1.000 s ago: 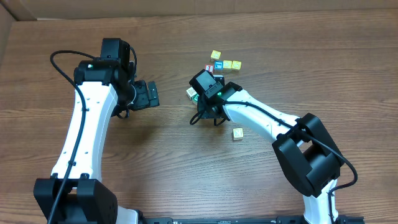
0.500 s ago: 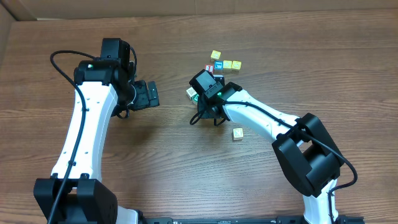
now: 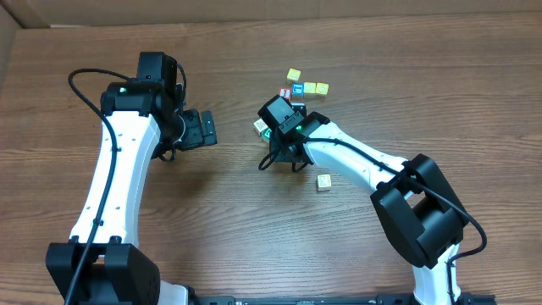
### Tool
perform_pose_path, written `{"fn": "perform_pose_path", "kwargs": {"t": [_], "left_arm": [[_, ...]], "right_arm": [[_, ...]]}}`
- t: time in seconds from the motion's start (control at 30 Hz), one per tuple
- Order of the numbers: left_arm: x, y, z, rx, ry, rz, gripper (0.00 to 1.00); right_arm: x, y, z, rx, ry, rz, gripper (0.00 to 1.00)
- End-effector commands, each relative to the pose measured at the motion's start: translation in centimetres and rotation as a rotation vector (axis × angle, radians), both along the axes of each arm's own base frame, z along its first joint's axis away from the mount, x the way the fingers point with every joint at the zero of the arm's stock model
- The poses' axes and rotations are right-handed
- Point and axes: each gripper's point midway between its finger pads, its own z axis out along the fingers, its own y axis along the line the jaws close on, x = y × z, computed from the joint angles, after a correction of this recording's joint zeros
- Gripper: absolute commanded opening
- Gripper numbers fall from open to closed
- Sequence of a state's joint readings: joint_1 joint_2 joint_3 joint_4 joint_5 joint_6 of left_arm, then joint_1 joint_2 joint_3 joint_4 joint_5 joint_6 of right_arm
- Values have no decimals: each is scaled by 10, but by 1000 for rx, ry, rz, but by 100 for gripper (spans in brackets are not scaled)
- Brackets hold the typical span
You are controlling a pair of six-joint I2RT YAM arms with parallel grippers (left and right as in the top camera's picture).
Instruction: Flip 5 blocks
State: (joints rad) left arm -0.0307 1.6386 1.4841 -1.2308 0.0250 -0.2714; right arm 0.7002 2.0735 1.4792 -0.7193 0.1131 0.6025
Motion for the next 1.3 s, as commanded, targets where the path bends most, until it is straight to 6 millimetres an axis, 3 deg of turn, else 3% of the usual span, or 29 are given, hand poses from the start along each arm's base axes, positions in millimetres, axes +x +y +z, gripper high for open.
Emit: {"fn": "perform_pose_path", "kwargs": {"t": [0.0, 0.2, 0.63, 0.83, 1.0, 1.27], "left_arm": [[6, 2, 4, 3, -14, 19, 100], [6, 2, 4, 4, -14, 19, 100], [6, 2, 4, 3, -14, 19, 100], [6, 2, 4, 3, -14, 19, 100], [6, 2, 4, 3, -14, 19, 100], [6, 2, 4, 4, -14, 19, 100]], "right_arm": [[-2, -5, -8, -28, 8, -9, 38], [-2, -5, -9, -28, 8, -8, 41], [-12, -8, -13, -35, 51, -1, 34], [-15, -10, 8, -44, 69, 0, 33], [-29, -12, 23, -27, 118, 12, 33], [-59, -31, 21, -95, 239, 13, 33]]}}
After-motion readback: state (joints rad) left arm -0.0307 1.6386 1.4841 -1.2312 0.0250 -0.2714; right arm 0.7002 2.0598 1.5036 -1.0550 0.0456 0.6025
